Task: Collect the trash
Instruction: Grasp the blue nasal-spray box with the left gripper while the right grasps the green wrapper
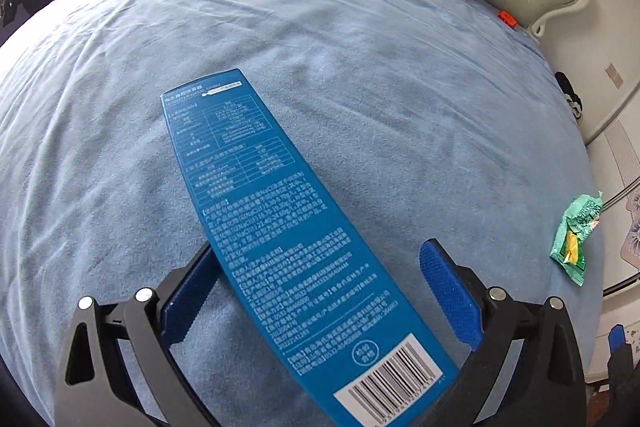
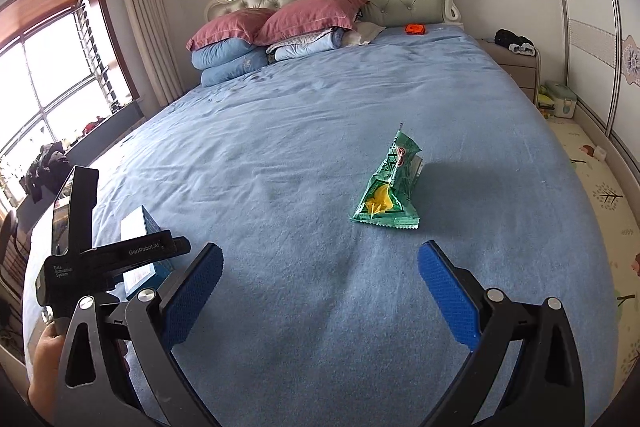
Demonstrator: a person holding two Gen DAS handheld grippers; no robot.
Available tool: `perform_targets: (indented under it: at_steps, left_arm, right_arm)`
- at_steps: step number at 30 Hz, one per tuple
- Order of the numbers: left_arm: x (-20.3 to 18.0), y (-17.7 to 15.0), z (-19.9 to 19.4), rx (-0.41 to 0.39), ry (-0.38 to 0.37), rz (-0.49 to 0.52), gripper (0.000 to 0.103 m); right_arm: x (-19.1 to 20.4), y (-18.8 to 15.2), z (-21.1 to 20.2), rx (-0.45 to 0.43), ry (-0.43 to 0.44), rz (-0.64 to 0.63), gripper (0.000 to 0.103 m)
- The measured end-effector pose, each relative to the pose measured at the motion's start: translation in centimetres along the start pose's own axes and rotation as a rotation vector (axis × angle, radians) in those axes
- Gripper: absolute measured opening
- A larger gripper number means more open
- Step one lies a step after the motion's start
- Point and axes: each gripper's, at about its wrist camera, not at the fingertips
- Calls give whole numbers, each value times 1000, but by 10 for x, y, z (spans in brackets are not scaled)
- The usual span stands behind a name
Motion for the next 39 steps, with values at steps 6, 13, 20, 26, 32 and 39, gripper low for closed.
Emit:
perform_targets:
  at_steps: [6,13,20,26,32,39]
  left_arm:
    - [-1,-2,-6,-84,24,33,49]
    - [-11,-6,-10,-95,-199,129,46]
    - [-23,-5,-13,-90,-367,158,46]
    - [-30,-7,-15,-79,-368,174,46]
    - [-31,-8,-11,-46,-375,168,46]
    - [-42,-17,-18,-37,-385,199,46]
  right_arm:
    - [-7,9,13,-11,-53,15,95]
    - [-25,20,45,20,-118,35,95]
    - [-55,33,88,93,-126,117,95]
    - [-79,46,109,111,-143,221,92]
    - [-85,43,118,121,-45,251,38]
    - [-67,32,81,57,108,183,15]
Point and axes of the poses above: each gripper's, at about its wrist camera, not at the fingertips, and z roughly the way its jaws point, x to its left, y to its top, and after that the axes turned 2 degrees about y, right-handed
